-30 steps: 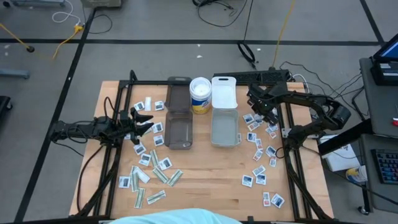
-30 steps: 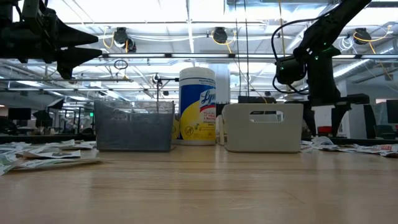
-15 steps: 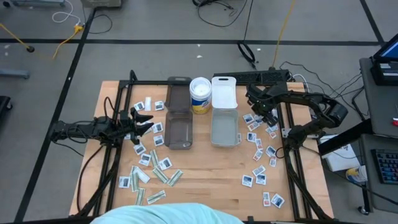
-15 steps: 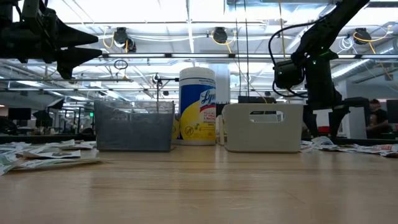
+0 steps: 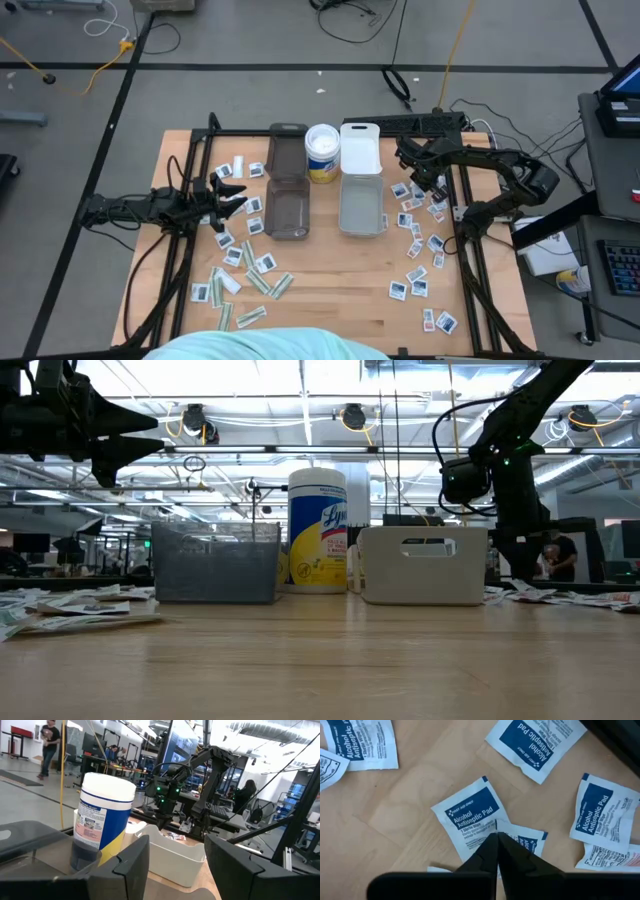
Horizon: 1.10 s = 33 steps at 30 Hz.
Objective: Pick & Place First Aid Supplies
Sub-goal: Put the alcohol pad into the gray bin
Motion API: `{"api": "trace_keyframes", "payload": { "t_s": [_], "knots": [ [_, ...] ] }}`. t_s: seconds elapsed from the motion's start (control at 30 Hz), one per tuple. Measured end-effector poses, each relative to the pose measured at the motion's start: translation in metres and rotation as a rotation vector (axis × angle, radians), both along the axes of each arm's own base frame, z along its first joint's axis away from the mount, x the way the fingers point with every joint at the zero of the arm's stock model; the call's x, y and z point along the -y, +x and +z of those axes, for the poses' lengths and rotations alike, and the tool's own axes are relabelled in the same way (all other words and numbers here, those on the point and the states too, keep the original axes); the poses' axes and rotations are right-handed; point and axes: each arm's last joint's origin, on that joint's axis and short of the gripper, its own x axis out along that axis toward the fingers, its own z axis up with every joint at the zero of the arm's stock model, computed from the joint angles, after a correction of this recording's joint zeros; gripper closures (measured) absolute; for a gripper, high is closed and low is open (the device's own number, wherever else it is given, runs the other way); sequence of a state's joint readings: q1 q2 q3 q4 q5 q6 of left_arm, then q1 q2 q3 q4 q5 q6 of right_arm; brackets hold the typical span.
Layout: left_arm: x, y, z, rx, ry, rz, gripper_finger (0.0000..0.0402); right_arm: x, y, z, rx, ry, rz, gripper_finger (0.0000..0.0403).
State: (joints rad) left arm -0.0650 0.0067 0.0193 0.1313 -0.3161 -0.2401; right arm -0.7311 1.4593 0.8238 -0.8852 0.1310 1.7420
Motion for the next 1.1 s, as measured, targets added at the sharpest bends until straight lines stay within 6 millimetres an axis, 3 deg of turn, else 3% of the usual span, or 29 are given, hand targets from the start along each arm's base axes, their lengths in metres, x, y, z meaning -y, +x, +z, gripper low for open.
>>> {"api": "trace_keyframes", "payload": {
  "t_s": [0.13, 0.37, 0.7, 0.87, 1.1],
  "knots": [
    [0.0, 0.0, 0.0, 0.0, 0.0, 0.0, 0.0206, 0.001, 0.001, 0.003, 0.0, 0.001, 0.017, 0.0402],
    [0.0, 0.0, 0.0, 0.0, 0.0, 0.0, 0.0206, 0.001, 0.001, 0.031, -0.024, 0.007, 0.16, 0.0402],
    [0.0, 0.0, 0.0, 0.0, 0.0, 0.0, 0.0206, 0.002, -0.001, 0.071, -0.011, -0.003, 0.613, 0.0403],
    [0.0, 0.0, 0.0, 0.0, 0.0, 0.0, 0.0206, 0.002, 0.002, 0.081, 0.034, 0.019, 0.783, 0.0403],
    [0.0, 0.0, 0.0, 0.0, 0.0, 0.0, 0.0206, 0.004, 0.035, 0.096, 0.129, 0.028, 1.005, 0.0403]
  ]
}}
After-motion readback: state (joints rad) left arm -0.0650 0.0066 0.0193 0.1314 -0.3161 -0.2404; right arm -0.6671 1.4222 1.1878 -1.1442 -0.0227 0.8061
